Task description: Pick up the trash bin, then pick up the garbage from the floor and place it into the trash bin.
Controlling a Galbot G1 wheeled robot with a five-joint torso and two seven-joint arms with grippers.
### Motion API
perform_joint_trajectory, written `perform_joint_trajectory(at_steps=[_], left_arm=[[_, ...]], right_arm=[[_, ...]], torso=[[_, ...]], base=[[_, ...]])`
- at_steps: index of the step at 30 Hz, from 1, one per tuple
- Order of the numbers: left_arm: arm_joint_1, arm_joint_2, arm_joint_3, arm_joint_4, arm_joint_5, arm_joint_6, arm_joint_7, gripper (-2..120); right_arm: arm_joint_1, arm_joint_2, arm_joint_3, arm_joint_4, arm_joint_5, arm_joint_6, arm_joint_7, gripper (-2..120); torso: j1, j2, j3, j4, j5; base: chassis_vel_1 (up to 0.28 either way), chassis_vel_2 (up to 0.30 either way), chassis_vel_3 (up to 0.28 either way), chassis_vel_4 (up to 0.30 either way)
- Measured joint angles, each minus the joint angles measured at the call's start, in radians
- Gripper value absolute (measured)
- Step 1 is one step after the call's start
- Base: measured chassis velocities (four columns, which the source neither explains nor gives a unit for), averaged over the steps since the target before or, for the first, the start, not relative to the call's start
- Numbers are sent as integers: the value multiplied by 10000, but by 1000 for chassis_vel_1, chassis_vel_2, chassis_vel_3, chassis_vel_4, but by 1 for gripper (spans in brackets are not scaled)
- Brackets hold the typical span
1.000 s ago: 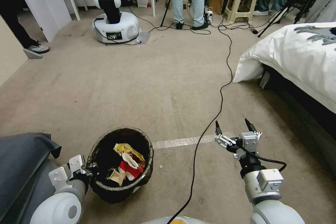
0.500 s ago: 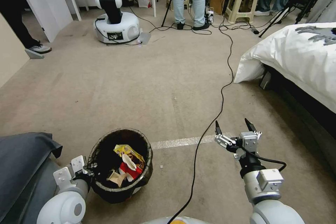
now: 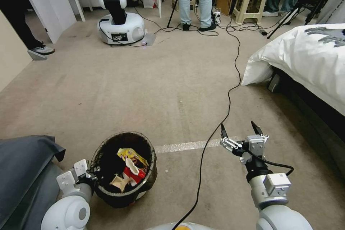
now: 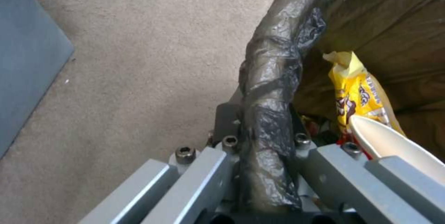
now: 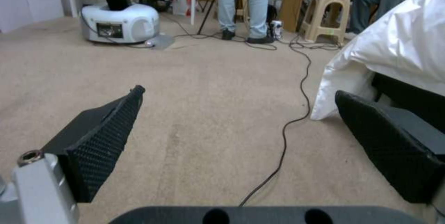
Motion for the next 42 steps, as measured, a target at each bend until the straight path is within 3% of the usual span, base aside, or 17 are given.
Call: perform_joint_trajectory(at_steps=[3, 6, 8, 10, 12, 14, 22, 27, 32, 42], left_arm=[[23, 0, -5, -14, 29, 0, 2, 6], [34, -1, -13, -52, 42, 7, 13, 19], [34, -1, -13, -52, 42, 7, 13, 19], [29, 14, -24, -72, 63, 25, 37, 34], [27, 15, -27, -78, 67, 30, 40, 37], [30, 16, -29, -106, 77, 48, 60, 49], [44, 40, -105, -239, 134, 63, 163, 73], [26, 78, -239, -416, 157, 58, 201, 94], [30, 138, -421, -631, 148, 50, 254, 100], [158, 221, -729, -1122, 138, 44, 374, 100]], right_arm=[[10, 2, -8, -12, 0, 1, 0, 100], [14, 2, -37, -23, 0, 1, 0, 100], [14, 2, -37, -23, 0, 1, 0, 100], [14, -1, -57, -33, 0, 1, 0, 100], [14, -2, -60, -34, 0, 1, 0, 100], [12, -4, -78, -36, -5, 1, -1, 100], [-20, 8, -132, -39, -37, 1, -5, 100], [-38, 17, -164, -39, -61, 1, -13, 100], [-49, 20, -199, -38, -75, -2, -23, 100], [-59, 32, -260, -35, -89, -15, -34, 100]], torso=[[0, 0, 0, 0, -3], [0, -2, 1, -4, -15], [0, -2, 1, -4, -15], [0, -3, 2, -5, -13], [1, -3, 2, -5, -12], [2, -3, 2, -6, -15], [1, -3, 2, -5, -12], [1, -3, 2, -3, -7], [2, -3, 2, -2, -5], [2, -4, 2, -2, -5]], base=[[0, 0, 0, 0], [0, 0, 0, 0], [0, 0, 0, 0], [0, 0, 0, 0], [0, 0, 0, 0], [0, 0, 0, 0], [0, 0, 0, 0], [0, 0, 0, 0], [0, 0, 0, 0], [0, 0, 0, 0]])
